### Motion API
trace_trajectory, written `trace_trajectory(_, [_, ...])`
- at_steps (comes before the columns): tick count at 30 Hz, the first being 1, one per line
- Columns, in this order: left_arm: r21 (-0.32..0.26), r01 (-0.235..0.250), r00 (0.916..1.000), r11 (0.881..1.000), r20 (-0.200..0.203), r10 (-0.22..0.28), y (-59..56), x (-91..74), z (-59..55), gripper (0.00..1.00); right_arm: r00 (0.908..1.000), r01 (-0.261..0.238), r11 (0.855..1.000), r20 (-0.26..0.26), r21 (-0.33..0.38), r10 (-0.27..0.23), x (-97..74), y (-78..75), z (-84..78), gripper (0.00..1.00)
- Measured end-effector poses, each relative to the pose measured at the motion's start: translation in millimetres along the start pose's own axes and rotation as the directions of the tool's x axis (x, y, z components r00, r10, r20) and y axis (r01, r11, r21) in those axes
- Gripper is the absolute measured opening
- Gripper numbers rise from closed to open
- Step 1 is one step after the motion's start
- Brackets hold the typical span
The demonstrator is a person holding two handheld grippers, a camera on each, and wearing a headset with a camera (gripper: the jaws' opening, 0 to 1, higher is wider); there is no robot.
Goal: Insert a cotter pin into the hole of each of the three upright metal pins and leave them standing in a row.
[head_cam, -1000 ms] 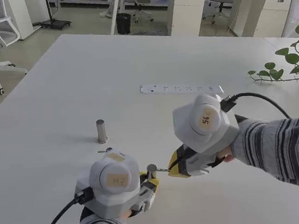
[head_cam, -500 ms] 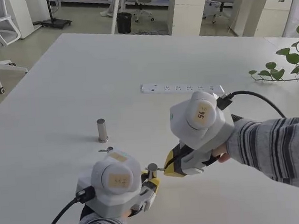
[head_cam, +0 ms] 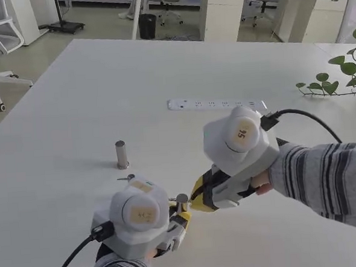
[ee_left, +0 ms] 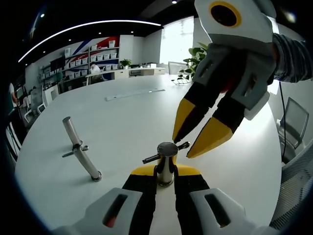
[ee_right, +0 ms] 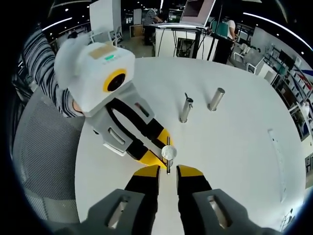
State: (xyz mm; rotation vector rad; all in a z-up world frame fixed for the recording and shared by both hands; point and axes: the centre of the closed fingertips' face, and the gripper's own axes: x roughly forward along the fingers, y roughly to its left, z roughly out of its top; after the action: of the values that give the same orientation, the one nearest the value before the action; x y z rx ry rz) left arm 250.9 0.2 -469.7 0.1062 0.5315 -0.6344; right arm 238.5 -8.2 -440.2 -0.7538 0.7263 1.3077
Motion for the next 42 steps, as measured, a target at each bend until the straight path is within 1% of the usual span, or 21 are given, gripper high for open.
trace_trajectory(3, [-0.002,-0.002,1.0000,1.000,0.002,0.002,-0.1,0.2,0.1,0.10,0.9999,0.009,1.000,-0.008,-0.008,-0.009,-5.3,-2.3,-4.3,0.06])
trace_trajectory(6, [-0.005,-0.007,1.0000,1.000,0.003,0.007,-0.1,0.5,0.1,0.10,0.9999,0.008,1.000,-0.015,0.005,-0.008,-6.7,-2.6,-7.8,0.04])
trace_trajectory(9, [-0.011,-0.012,0.9999,1.000,0.004,0.012,0.1,0.8,0.2,0.10,0.9999,0.012,1.000,-0.004,0.014,-0.012,-6.6,-3.1,-7.2,0.00])
trace_trajectory(12, [-0.017,-0.018,0.9998,1.000,0.005,0.018,0.3,1.0,0.0,0.10,0.9999,0.012,1.000,0.004,0.023,-0.012,-5.1,-3.0,-4.9,0.00])
trace_trajectory(21, [-0.027,-0.025,0.9997,0.999,0.007,0.025,0.3,0.6,0.0,0.10,0.9999,0.013,1.000,0.005,0.019,-0.013,-0.7,-3.5,-0.2,0.00])
trace_trajectory(26, [-0.030,-0.028,0.9996,0.999,0.007,0.029,0.5,0.6,0.1,0.10,0.9999,0.014,1.000,0.005,0.024,-0.014,-0.7,-4.1,-0.5,0.00])
trace_trajectory(28, [-0.028,-0.030,0.9995,0.999,0.008,0.030,0.4,0.6,0.1,0.10,0.9999,0.014,0.999,0.008,0.035,-0.014,-0.3,-4.4,-0.4,0.00])
trace_trajectory(30, [-0.015,-0.033,0.9994,0.999,0.010,0.033,0.3,0.5,0.2,0.10,0.9995,0.026,0.997,0.016,0.066,-0.027,-0.5,-6.6,-0.7,0.00])
trace_trajectory(31, [-0.018,-0.035,0.9993,0.999,0.011,0.035,0.3,0.6,0.1,0.10,0.9991,0.036,0.994,0.021,0.099,-0.038,-0.8,-8.1,-0.8,0.01])
trace_trajectory(32, [-0.024,-0.038,0.9992,0.999,0.011,0.038,0.5,0.8,0.1,0.10,0.9985,0.045,0.989,0.026,0.140,-0.049,-1.9,-9.8,-2.0,0.05])
trace_trajectory(33, [-0.022,-0.039,0.9992,0.999,0.011,0.040,0.5,0.8,0.2,0.10,0.9978,0.053,0.985,0.031,0.162,-0.059,-2.9,-11.6,-2.5,0.07])
trace_trajectory(35, [-0.014,-0.042,0.9991,0.999,0.009,0.042,0.4,0.6,0.1,0.09,0.9940,0.082,0.973,0.053,0.215,-0.095,-7.5,-17.6,-3.8,0.13])
trace_trajectory(36, [-0.014,-0.042,0.9991,0.999,0.010,0.042,0.3,0.6,0.1,0.09,0.9909,0.089,0.959,0.073,0.269,-0.113,-11.1,-20.1,-4.9,0.16])
trace_trajectory(38, [-0.010,-0.040,0.9991,0.999,0.011,0.040,0.3,0.5,0.1,0.09,0.9838,0.091,0.933,0.114,0.349,-0.139,-15.7,-24.2,-5.0,0.20])
trace_trajectory(39, [-0.010,-0.036,0.9993,0.999,0.013,0.036,0.5,0.6,-0.1,0.09,0.9788,0.083,0.914,0.140,0.398,-0.149,-18.9,-26.0,-5.5,0.22])
trace_trajectory(40, [-0.008,-0.035,0.9993,0.999,0.014,0.035,0.5,0.6,-0.1,0.09,0.9728,0.080,0.902,0.164,0.424,-0.163,-21.8,-27.9,-5.5,0.24])
trace_trajectory(41, [-0.004,-0.033,0.9993,0.999,0.014,0.033,0.5,0.6,-0.1,0.09,0.9639,0.078,0.887,0.192,0.456,-0.184,-25.6,-30.7,-5.8,0.24])
trace_trajectory(42, [-0.002,-0.033,0.9994,0.999,0.015,0.033,0.5,0.6,0.0,0.09,0.9593,0.078,0.875,0.203,0.477,-0.196,-28.5,-31.7,-7.7,0.25])
